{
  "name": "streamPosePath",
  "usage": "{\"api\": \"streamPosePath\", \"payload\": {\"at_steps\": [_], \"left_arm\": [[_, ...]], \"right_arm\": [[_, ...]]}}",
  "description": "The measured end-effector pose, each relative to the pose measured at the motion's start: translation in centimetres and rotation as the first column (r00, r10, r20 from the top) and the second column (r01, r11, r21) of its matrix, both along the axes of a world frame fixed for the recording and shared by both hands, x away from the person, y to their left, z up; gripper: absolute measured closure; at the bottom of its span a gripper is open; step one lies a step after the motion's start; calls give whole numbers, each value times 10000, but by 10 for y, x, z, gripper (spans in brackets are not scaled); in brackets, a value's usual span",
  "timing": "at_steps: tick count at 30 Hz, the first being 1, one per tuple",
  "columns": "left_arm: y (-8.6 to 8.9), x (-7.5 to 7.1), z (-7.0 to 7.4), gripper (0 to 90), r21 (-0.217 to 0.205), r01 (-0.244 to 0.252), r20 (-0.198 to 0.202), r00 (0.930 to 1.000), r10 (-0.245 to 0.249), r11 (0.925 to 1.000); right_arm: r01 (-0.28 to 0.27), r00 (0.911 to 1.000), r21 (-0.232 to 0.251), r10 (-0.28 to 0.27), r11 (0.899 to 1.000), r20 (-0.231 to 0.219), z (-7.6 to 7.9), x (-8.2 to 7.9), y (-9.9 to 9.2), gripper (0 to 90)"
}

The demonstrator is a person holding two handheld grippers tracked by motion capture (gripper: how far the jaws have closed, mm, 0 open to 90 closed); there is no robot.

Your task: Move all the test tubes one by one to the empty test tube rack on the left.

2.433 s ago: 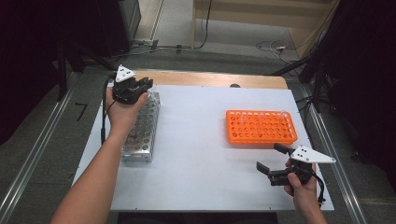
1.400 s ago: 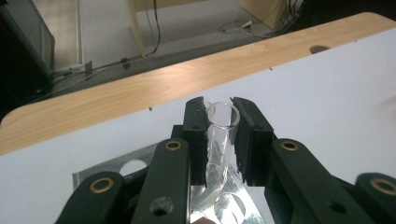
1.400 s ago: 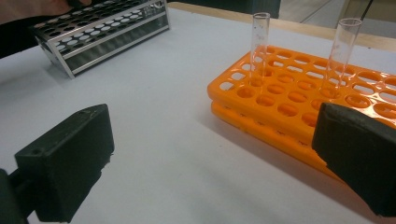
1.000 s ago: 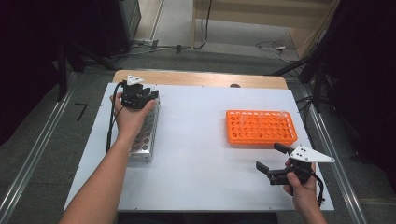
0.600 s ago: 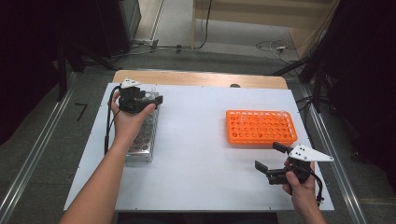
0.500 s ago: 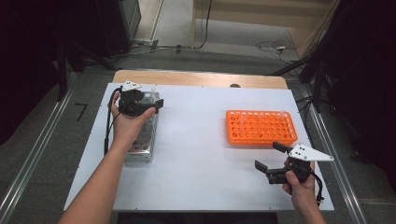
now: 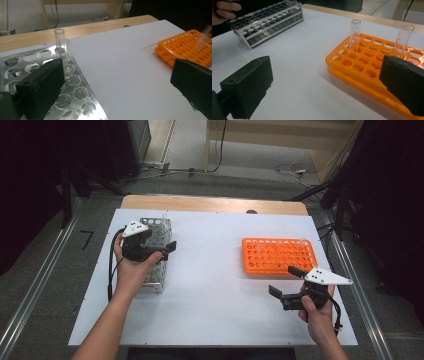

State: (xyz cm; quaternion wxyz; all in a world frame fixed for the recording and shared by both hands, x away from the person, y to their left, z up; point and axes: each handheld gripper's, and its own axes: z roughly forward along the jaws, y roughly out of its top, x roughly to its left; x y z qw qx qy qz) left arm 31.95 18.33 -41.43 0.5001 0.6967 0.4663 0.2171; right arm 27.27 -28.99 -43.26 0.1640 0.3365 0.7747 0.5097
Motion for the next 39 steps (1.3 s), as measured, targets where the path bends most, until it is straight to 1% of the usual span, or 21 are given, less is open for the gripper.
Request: {"api": "streamPosePath", "payload": {"at_steps": [4,6,7,10,12,15,17,18,19,21,24,25,26,28,29,30,32,34,36,38,39], "left_arm": [[-6,-17,0,0,0,208,248,9995,-208,9998],[-8,-24,0,0,-90,299,389,9988,-296,9995],[-8,-27,-1,0,-116,397,386,9985,-393,9991],[-8,-36,-4,0,-239,441,374,9984,-432,9987],[-7,-41,-6,0,-235,420,391,9984,-411,9988],[-6,-49,-10,0,-339,432,426,9982,-418,9985],[-5,-52,-11,0,-403,496,422,9980,-479,9980],[-5,-53,-12,0,-352,499,433,9979,-484,9981],[-3,-54,-12,0,-412,502,431,9979,-484,9979],[-1,-56,-13,0,-644,527,418,9979,-501,9965],[1,-59,-14,0,-640,544,406,9978,-519,9965],[1,-60,-14,0,-669,547,390,9979,-522,9963],[0,-61,-15,0,-718,577,382,9978,-551,9957],[-2,-62,-16,0,-679,688,398,9970,-662,9953],[-3,-63,-16,0,-647,745,403,9966,-720,9951],[-4,-63,-16,0,-629,794,424,9961,-768,9949],[-6,-65,-15,0,-671,858,420,9957,-831,9941],[-8,-66,-15,0,-715,917,423,9951,-888,9932],[-9,-66,-16,0,-779,983,431,9945,-952,9921],[-11,-66,-17,0,-764,1072,413,9937,-1042,9913],[-12,-66,-18,0,-749,1073,408,9937,-1044,9914]], "right_arm": [[-7,10000,29,7,10000,1,4,8,6,0],[-81,10000,60,81,9999,-23,6,12,9,0],[-62,10000,73,63,10000,-27,7,14,11,0],[36,10000,162,-36,9999,-5,10,19,13,0],[76,10000,186,-76,9998,5,11,24,15,0],[35,10000,158,-35,9999,-7,11,33,18,0],[167,9998,60,-167,9998,46,10,38,22,31],[201,9998,67,-201,9998,11,9,41,24,31],[161,9998,173,-159,9997,-89,8,44,26,32],[155,9996,226,-150,9996,-242,5,51,30,40],[69,9983,285,-52,9996,-587,-1,61,36,64],[92,9974,213,-77,9997,-712,-3,64,37,83],[152,9971,78,-145,9999,-745,-6,68,39,103],[429,9942,-135,-441,9990,-979,-12,74,42,140],[556,9930,-158,-569,9983,-1035,-15,77,43,170],[697,9914,-158,-710,9974,-1095,-17,81,44,221],[1123,9871,-256,-1145,9933,-1119,-22,87,45,328],[1313,9839,-207,-1329,9911,-1198,-27,91,45,424],[1484,9809,-409,-1523,9881,-1208,-31,92,47,483],[1604,9790,-577,-1663,9854,-1183,-35,92,48,519],[1674,9788,-685,-1741,9835,-1081,-36,92,48,537]]}}
